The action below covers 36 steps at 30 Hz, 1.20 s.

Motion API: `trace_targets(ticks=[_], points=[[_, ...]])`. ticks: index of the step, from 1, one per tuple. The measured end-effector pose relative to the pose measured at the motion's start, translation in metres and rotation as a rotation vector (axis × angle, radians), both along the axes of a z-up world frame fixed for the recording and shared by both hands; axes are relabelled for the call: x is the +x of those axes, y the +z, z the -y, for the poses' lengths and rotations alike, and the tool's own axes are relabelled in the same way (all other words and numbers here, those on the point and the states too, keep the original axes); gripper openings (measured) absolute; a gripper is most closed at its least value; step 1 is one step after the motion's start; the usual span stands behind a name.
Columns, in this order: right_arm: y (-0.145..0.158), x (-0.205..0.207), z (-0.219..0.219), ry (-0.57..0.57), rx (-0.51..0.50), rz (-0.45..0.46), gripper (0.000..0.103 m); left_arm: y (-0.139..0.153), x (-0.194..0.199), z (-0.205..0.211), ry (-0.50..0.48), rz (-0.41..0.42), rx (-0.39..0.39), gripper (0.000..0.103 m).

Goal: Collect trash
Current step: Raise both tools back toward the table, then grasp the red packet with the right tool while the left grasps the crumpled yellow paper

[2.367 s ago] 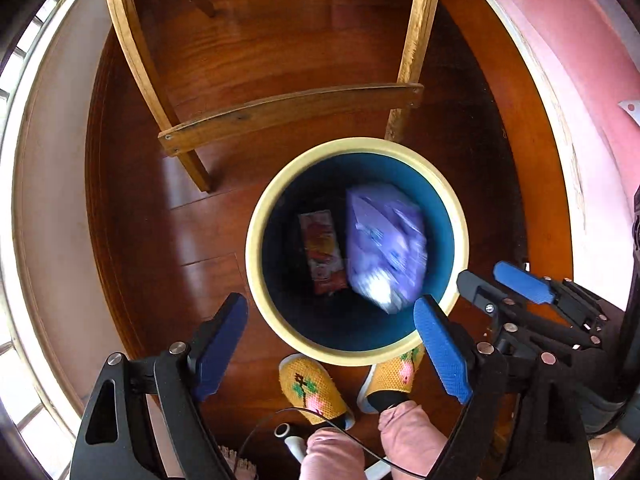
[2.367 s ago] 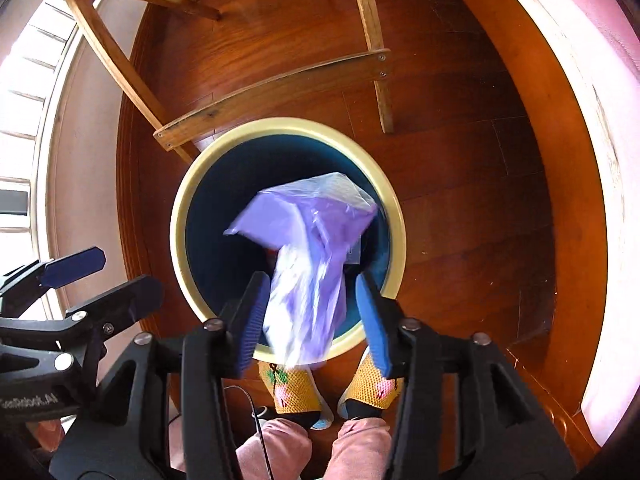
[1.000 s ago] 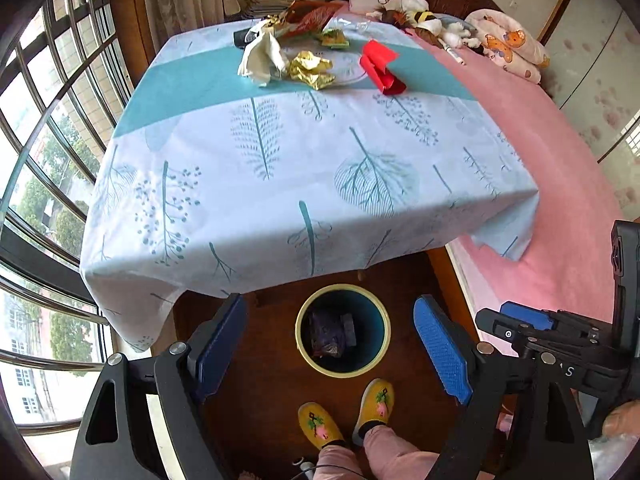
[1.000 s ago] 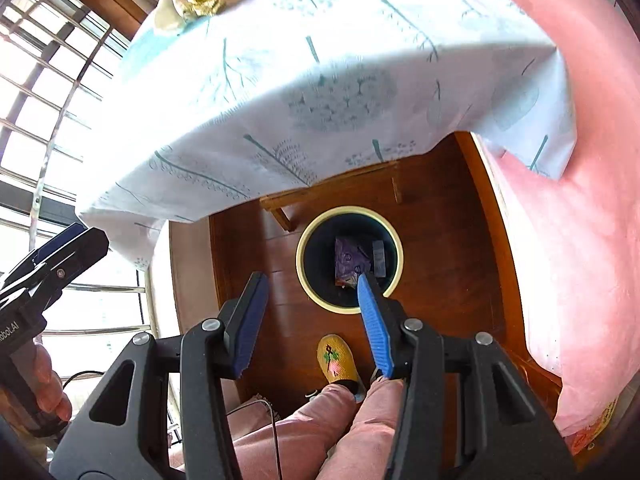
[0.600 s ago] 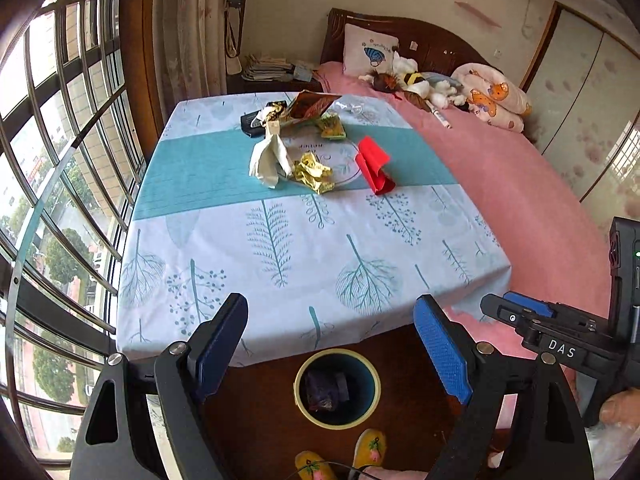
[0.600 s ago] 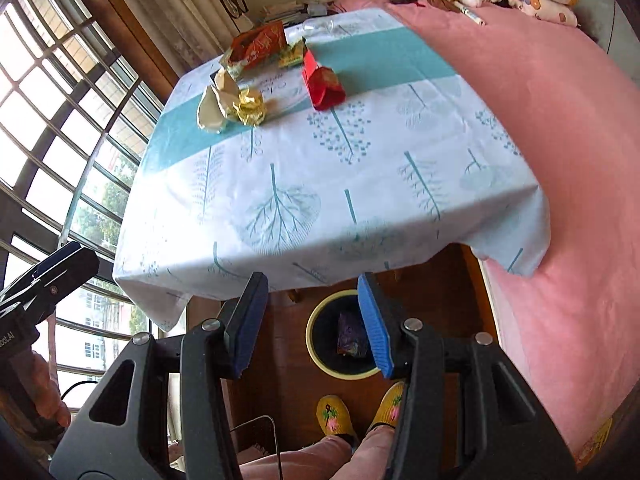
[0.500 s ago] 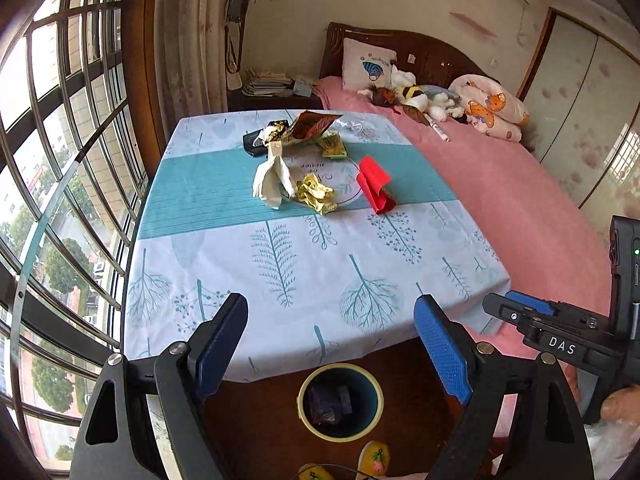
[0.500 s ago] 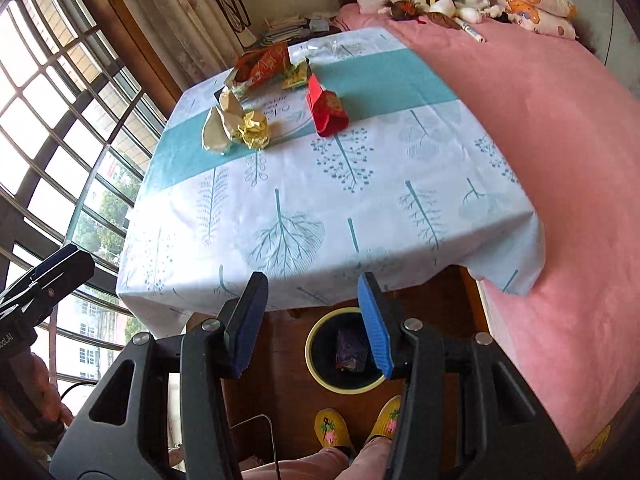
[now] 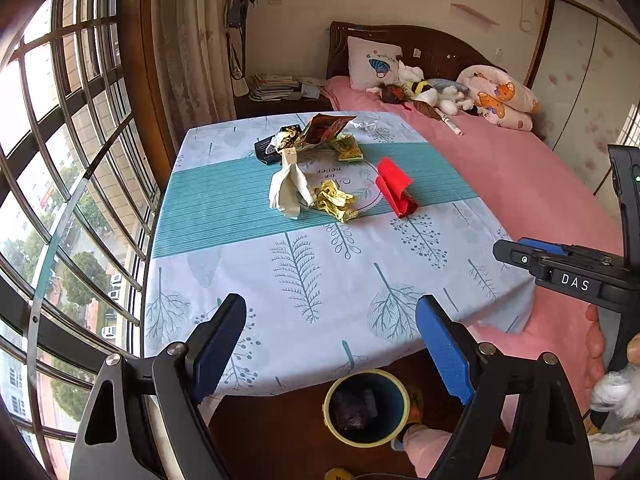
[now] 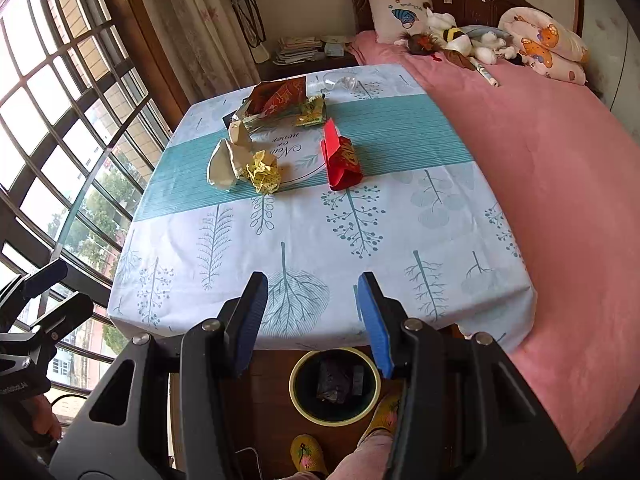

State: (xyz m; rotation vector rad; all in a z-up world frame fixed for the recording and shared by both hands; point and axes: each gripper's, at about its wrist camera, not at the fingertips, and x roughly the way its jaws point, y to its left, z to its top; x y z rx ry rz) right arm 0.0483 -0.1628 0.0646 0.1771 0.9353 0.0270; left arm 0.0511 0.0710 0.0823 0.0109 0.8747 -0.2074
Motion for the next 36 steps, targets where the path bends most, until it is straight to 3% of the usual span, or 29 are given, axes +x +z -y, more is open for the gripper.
trace_targets(ticks=[5, 15, 22, 30, 36], points=[[-0.015, 0.054, 0.018, 0.041, 0.033, -0.032, 0.044, -0.015, 0.042, 0.005, 0.113, -0.044, 0.008, 0.088], [-0.056, 0.203, 0.078, 0.152, 0.11, -0.13, 0.044, -0.082, 0.158, 0.039, 0.336, -0.28, -0.045, 0.085], [-0.092, 0.297, 0.09, 0.241, 0.164, -0.209, 0.045, -0.102, 0.222, 0.07, 0.429, -0.32, -0.069, 0.084], [-0.149, 0.349, 0.062, 0.336, 0.192, -0.34, 0.045, -0.117, 0.274, 0.089, 0.456, -0.347, -0.067, 0.084], [-0.16, 0.351, 0.051, 0.402, 0.163, -0.319, 0.045, -0.137, 0.297, 0.088, 0.485, -0.384, -0.069, 0.083]])
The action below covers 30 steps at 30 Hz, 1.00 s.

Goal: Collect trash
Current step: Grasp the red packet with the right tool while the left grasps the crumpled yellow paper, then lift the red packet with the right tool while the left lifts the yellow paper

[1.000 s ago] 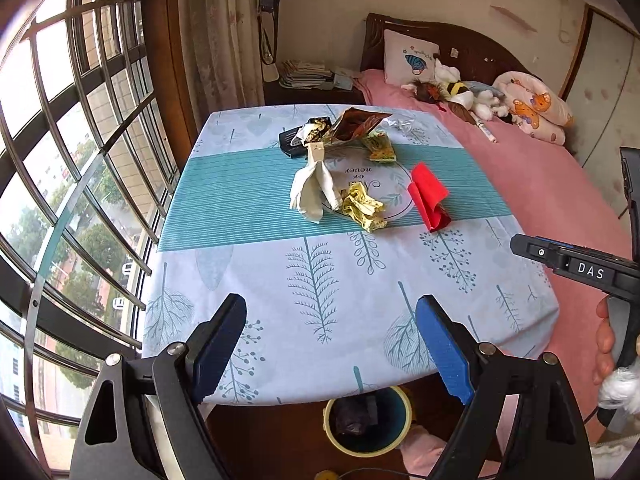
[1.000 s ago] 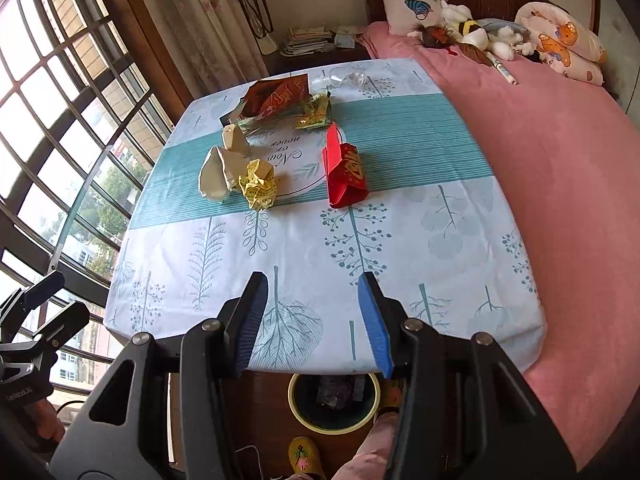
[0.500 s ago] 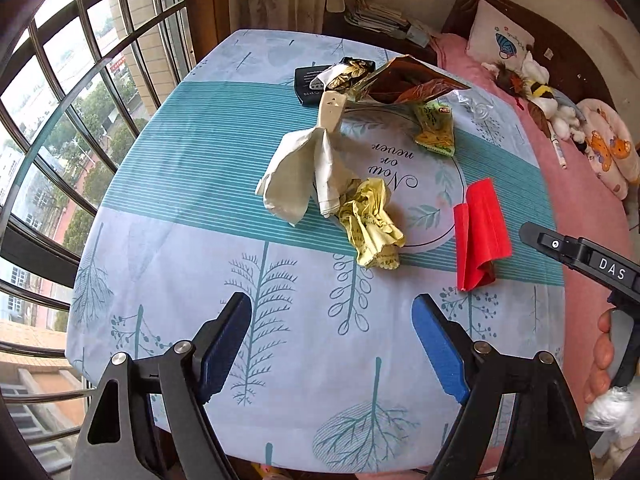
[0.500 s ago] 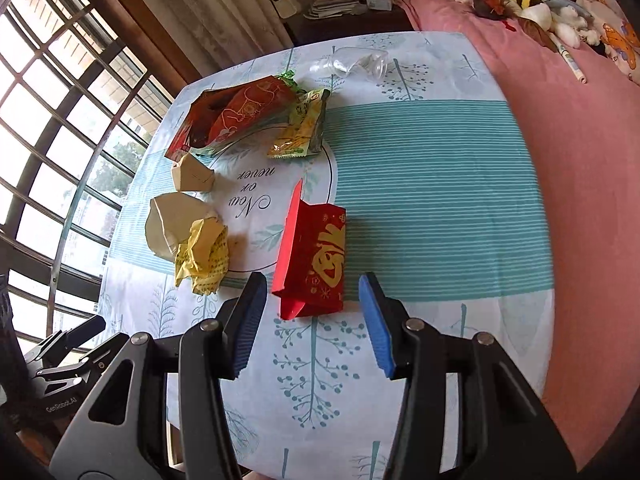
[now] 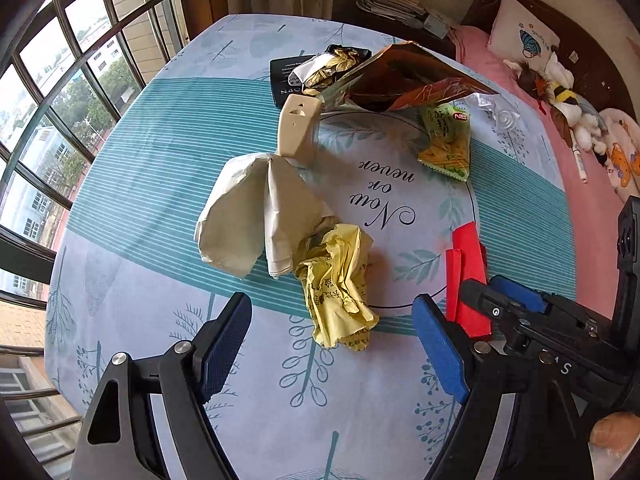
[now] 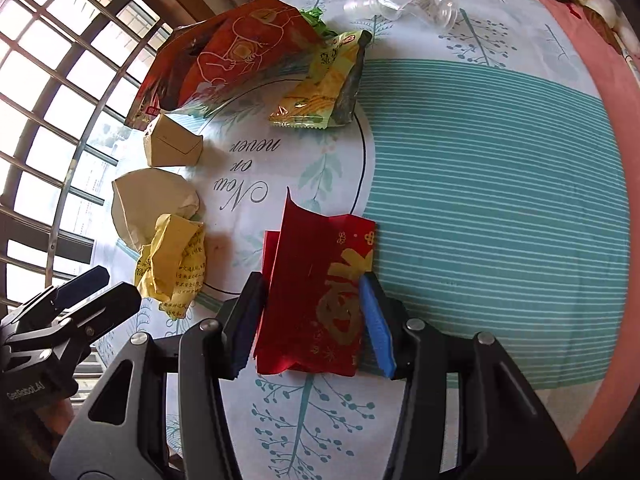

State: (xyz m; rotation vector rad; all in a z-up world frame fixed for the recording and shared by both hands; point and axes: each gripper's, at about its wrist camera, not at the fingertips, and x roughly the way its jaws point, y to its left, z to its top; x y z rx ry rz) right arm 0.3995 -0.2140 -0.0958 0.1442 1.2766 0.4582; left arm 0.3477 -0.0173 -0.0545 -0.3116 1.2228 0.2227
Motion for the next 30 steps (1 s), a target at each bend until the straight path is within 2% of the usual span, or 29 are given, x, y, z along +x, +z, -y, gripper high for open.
trace_targets(ticks=[4, 6, 10, 15, 20, 25, 26, 27, 30], points=[[-0.001, -0.001, -0.002, 0.018, -0.024, 0.002, 0.045, -0.011, 0.005, -0.003, 0.023, -0.026, -0.021, 0.08], [-0.004, -0.002, -0.001, 0.015, -0.043, -0.033, 0.046, -0.016, 0.008, -0.003, 0.028, -0.034, -0.024, 0.079], [-0.004, -0.008, -0.004, 0.041, -0.066, 0.002, 0.047, -0.023, 0.012, -0.002, 0.025, -0.048, -0.029, 0.074], [-0.003, -0.013, -0.006, 0.056, -0.081, 0.025, 0.044, -0.032, 0.018, 0.002, 0.01, -0.058, -0.051, 0.056], [-0.003, -0.017, -0.002, 0.057, -0.11, 0.054, 0.029, -0.043, 0.022, 0.005, 0.007, -0.075, -0.063, 0.04], [-0.002, -0.02, 0.002, 0.059, -0.115, 0.063, 0.027, -0.049, 0.023, 0.011, -0.005, -0.078, -0.053, 0.039], [-0.002, -0.02, 0.003, 0.057, -0.115, 0.061, 0.026, -0.049, 0.022, 0.012, -0.016, -0.078, -0.047, 0.036], [-0.002, -0.021, 0.003, 0.057, -0.117, 0.061, 0.026, -0.049, 0.022, 0.014, -0.028, -0.076, -0.035, 0.028], [-0.001, -0.023, 0.0, 0.068, -0.132, 0.075, 0.024, -0.046, 0.02, 0.018, -0.057, -0.059, -0.006, 0.019]])
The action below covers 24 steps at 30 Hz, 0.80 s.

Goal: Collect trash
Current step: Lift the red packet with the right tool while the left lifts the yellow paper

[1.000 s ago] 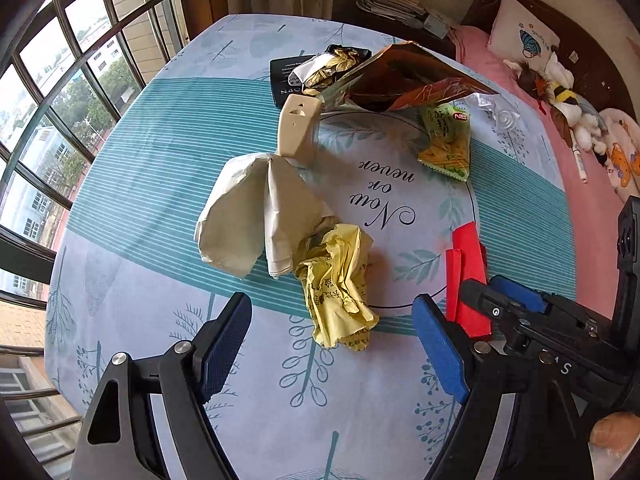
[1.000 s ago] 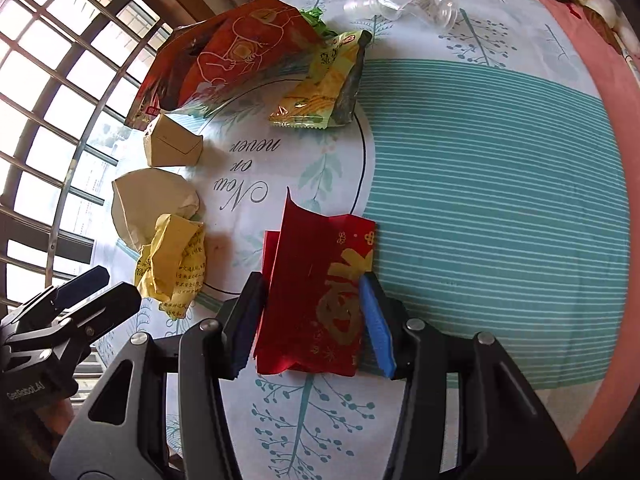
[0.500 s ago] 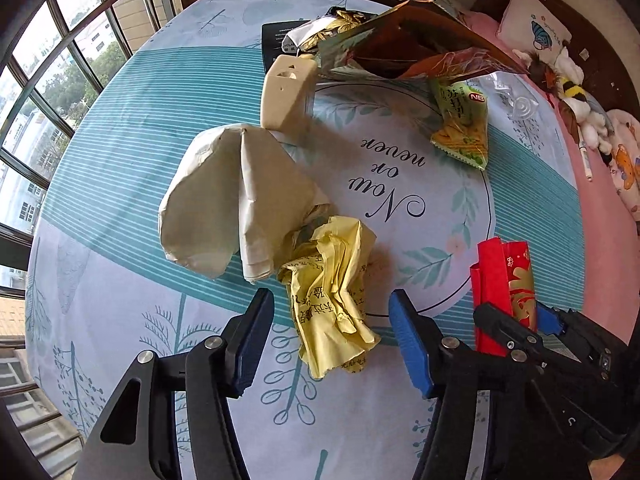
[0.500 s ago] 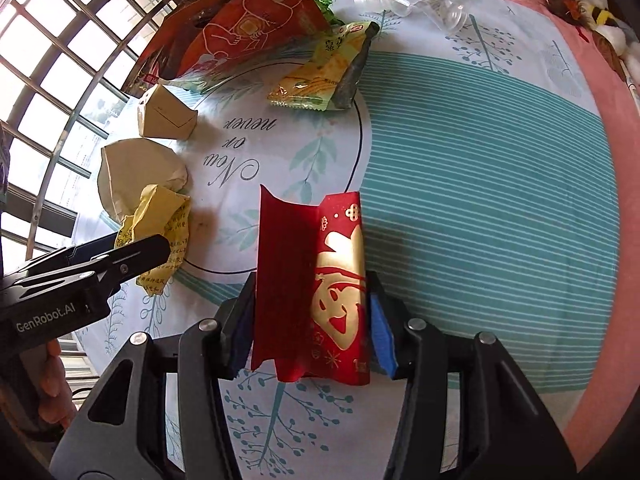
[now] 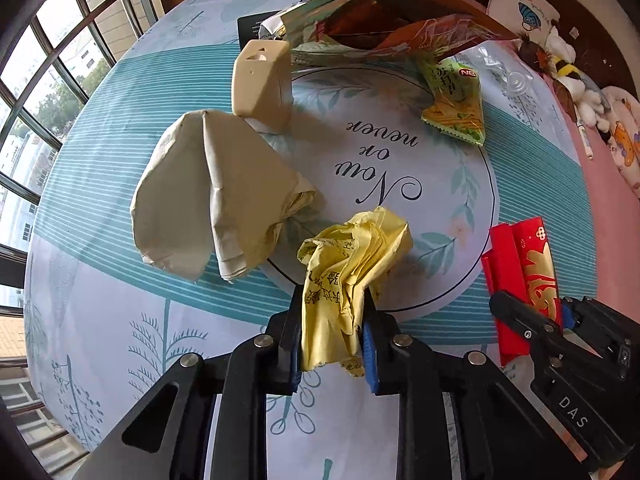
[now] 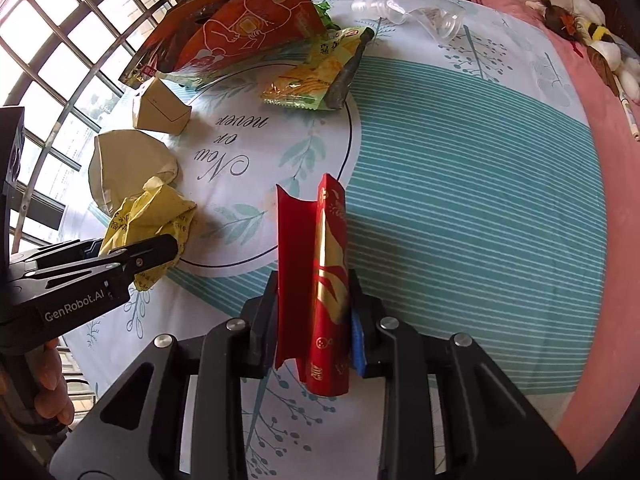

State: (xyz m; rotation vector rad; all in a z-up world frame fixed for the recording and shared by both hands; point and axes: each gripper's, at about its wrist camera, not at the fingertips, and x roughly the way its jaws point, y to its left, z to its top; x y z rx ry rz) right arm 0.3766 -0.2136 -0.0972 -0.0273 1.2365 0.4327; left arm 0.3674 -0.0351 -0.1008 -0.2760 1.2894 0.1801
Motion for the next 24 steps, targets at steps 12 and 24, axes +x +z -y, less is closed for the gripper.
trace_targets(ticks=[12, 24], points=[[0.005, -0.034, 0.0, -0.023, 0.064, -0.036, 0.012, 0.031, -0.055, -0.002, -0.063, 0.039, 0.035, 0.017], [0.048, -0.127, 0.003, -0.12, 0.102, 0.002, 0.012, 0.075, -0.169, -0.01, -0.228, 0.104, 0.084, 0.017]])
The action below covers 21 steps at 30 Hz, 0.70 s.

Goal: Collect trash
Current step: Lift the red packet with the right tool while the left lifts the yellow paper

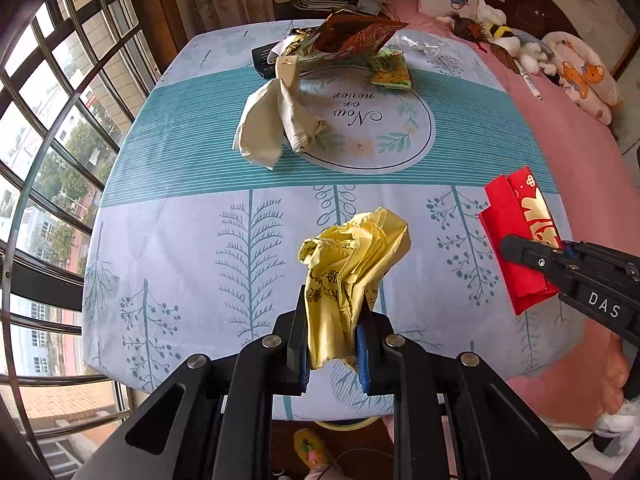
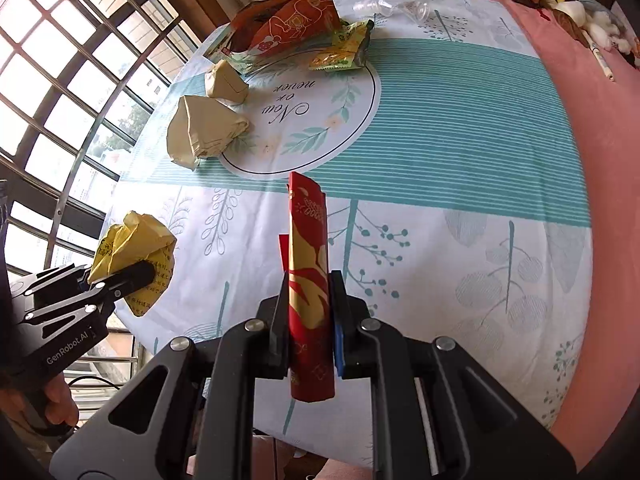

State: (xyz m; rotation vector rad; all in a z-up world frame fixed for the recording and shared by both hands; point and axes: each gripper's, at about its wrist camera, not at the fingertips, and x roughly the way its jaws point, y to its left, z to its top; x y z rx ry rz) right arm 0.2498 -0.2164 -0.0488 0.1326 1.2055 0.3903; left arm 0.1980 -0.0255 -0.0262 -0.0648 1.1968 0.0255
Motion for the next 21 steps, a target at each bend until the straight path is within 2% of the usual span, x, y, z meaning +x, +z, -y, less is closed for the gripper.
trace_targets(ticks=[6, 10, 16, 21], points=[[0.028, -0.066, -0.011, -0.105, 0.008, 0.043, 0.012, 0.026, -0.065, -0.021, -0.086, 0.061, 0.022, 0.017], [0.036, -0.115, -0.021, -0.168, 0.005, 0.056, 0.012, 0.037, -0.113, -0.035, -0.132, 0.09, 0.023, 0.017], [0.041, -0.194, -0.043, -0.201, -0.015, 0.08, 0.012, 0.038, -0.173, -0.05, -0.186, 0.103, 0.017, 0.017], [0.037, -0.251, -0.052, -0.23, -0.017, 0.06, 0.012, 0.032, -0.21, -0.055, -0.225, 0.088, 0.003, 0.017]])
